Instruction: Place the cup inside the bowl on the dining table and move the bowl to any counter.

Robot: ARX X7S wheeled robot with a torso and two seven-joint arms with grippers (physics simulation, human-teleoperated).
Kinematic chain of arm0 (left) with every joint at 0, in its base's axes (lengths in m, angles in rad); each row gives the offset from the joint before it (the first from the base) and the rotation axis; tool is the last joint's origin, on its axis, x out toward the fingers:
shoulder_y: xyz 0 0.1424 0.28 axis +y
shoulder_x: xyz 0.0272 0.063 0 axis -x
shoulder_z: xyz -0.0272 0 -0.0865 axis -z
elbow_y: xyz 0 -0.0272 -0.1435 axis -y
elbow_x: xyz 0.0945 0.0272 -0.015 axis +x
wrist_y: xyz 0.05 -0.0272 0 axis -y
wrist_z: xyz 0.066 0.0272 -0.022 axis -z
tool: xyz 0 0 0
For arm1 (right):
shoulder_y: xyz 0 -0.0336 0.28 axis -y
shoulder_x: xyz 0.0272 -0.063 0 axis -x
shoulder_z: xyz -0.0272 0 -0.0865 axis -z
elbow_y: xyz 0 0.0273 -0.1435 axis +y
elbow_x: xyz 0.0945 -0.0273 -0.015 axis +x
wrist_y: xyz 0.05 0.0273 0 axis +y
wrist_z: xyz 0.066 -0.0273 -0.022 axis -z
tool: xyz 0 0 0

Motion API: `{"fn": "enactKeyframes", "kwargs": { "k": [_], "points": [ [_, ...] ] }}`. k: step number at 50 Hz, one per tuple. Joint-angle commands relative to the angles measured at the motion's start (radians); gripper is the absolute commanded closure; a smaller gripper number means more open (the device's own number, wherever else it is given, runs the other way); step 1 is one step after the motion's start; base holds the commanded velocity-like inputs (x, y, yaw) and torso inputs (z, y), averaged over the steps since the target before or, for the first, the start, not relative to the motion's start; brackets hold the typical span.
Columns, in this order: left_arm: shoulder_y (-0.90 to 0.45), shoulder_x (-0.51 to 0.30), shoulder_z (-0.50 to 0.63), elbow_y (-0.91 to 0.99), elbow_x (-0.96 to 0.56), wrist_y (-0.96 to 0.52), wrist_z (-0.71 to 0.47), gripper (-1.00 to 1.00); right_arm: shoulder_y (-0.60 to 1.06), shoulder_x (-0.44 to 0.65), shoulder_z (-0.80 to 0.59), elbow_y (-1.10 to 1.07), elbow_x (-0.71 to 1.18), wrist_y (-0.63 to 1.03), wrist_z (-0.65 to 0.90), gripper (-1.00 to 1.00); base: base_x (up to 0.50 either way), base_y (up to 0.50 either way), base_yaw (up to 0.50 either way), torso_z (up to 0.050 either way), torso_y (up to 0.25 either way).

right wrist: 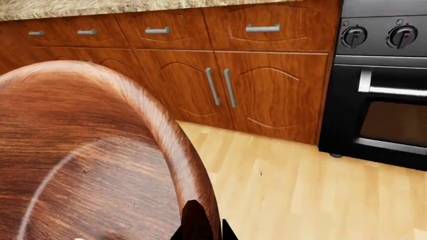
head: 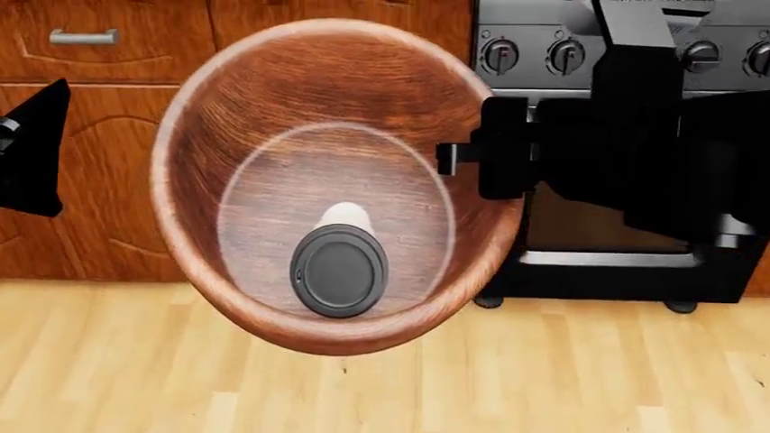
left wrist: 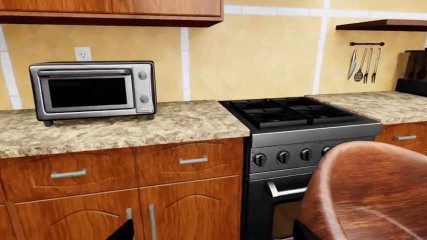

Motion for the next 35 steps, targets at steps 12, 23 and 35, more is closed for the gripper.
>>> {"fn": "enactKeyframes", "kwargs": {
  "k": [12,23,35],
  "points": [
    [-0.015,0.017,0.017,-0.019,0.016,0.001,0.015,-1.00,0.008,0.006,0.026,-0.011,0.001,0.001,-0.002,1.00,0.50,0.03,0.00,0.000,0.002],
    [-0.022,0.027,0.026,-0.025,0.024,0.002,0.018,-1.00,0.005,0.010,0.030,-0.014,0.002,-0.003,0.002,1.00,0.50,0.03,0.00,0.000,0.002],
    [-0.029,0.012,0.016,-0.016,0.007,-0.006,0.007,-1.00,0.017,0.021,0.036,-0.023,0.004,0.004,0.012,1.00,0.50,0.03,0.00,0.000,0.002]
  ]
}}
